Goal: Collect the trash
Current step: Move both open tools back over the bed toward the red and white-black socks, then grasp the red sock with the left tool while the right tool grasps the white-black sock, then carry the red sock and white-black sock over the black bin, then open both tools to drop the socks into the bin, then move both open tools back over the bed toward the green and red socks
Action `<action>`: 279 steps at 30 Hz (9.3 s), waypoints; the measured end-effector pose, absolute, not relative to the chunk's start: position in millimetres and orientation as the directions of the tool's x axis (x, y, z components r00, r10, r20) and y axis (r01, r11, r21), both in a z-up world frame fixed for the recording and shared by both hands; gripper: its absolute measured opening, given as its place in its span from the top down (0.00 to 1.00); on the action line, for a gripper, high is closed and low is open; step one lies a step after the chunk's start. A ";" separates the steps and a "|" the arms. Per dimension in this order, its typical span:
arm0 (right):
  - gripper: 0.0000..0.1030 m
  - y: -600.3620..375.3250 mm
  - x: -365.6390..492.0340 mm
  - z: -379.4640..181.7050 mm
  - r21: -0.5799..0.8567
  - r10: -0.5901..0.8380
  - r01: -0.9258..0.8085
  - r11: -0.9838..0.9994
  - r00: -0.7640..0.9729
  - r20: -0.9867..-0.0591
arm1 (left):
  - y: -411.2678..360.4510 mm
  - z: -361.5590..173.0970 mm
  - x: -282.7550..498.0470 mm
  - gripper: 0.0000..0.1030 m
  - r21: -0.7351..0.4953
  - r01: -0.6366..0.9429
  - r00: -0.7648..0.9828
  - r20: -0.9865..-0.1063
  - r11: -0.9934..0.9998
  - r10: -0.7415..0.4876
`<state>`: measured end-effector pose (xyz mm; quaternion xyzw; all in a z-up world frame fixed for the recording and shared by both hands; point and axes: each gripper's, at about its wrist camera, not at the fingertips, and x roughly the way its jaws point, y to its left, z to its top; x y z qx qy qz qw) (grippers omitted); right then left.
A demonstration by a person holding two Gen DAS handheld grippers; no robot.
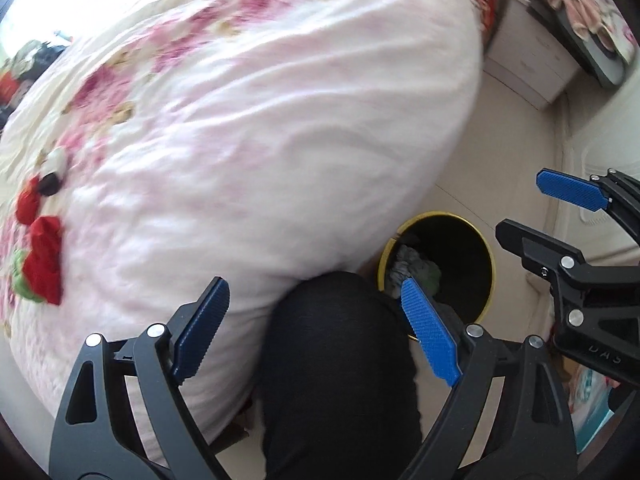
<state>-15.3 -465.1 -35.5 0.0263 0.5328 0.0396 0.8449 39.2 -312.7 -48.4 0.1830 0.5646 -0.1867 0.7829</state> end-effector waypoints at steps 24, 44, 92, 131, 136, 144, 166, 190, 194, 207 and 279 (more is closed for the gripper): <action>0.36 -304.8 108.3 8.9 0.019 0.241 -0.408 0.913 0.500 -0.832 | -139.0 -25.5 110.2 0.16 0.089 0.015 0.377 -0.923 0.996 0.076; 0.33 -213.7 228.6 -2.0 -0.046 0.351 -0.745 0.665 0.366 -0.862 | -57.0 -50.4 152.0 0.13 -0.056 -0.479 0.357 -0.924 0.876 0.136; 0.67 -37.9 328.3 -99.0 -0.106 0.313 -0.951 0.290 0.199 -0.929 | -1.9 -95.2 218.0 0.63 -0.042 -0.691 0.253 -0.949 0.721 0.188; 0.67 -267.6 155.1 -42.7 0.095 0.337 -0.602 0.792 0.301 -0.892 | -130.0 -39.4 114.7 0.65 -0.001 -0.242 0.367 -0.926 0.970 0.091; 0.67 -292.5 134.0 -36.7 0.099 0.320 -0.528 0.843 0.345 -0.882 | -151.5 -35.9 105.6 0.65 0.011 -0.162 0.377 -0.924 0.987 0.072; 0.66 -345.5 90.7 -20.6 0.119 0.293 -0.394 0.911 0.417 -0.860 | -195.9 -32.1 89.9 0.65 0.026 0.000 0.392 -0.920 1.000 0.024; 0.66 -505.2 -62.4 -5.8 0.111 0.033 0.111 0.988 0.550 -0.834 | -374.2 -49.7 2.8 0.64 0.084 0.554 0.386 -0.908 0.828 -0.166; 0.66 -564.4 -88.5 -62.5 0.110 -0.026 0.292 0.950 0.425 -0.905 | -440.3 -103.1 -29.8 0.18 0.114 0.800 0.246 -0.958 0.589 -0.149; 0.66 -562.7 -84.9 -70.6 0.093 -0.025 0.282 0.955 0.389 -0.921 | -433.5 -102.3 -19.5 0.18 0.099 0.782 0.236 -0.961 0.615 -0.146; 0.31 -550.4 -77.7 -100.0 0.014 -0.063 0.262 0.965 0.286 -0.956 | -414.1 -103.6 -1.7 0.18 0.101 0.759 0.218 -0.970 0.643 -0.104; 0.16 -190.2 198.7 2.8 -0.042 0.283 -0.669 0.742 0.369 -0.885 | -17.4 -42.8 146.3 0.11 0.076 -0.366 0.260 -0.949 0.927 0.180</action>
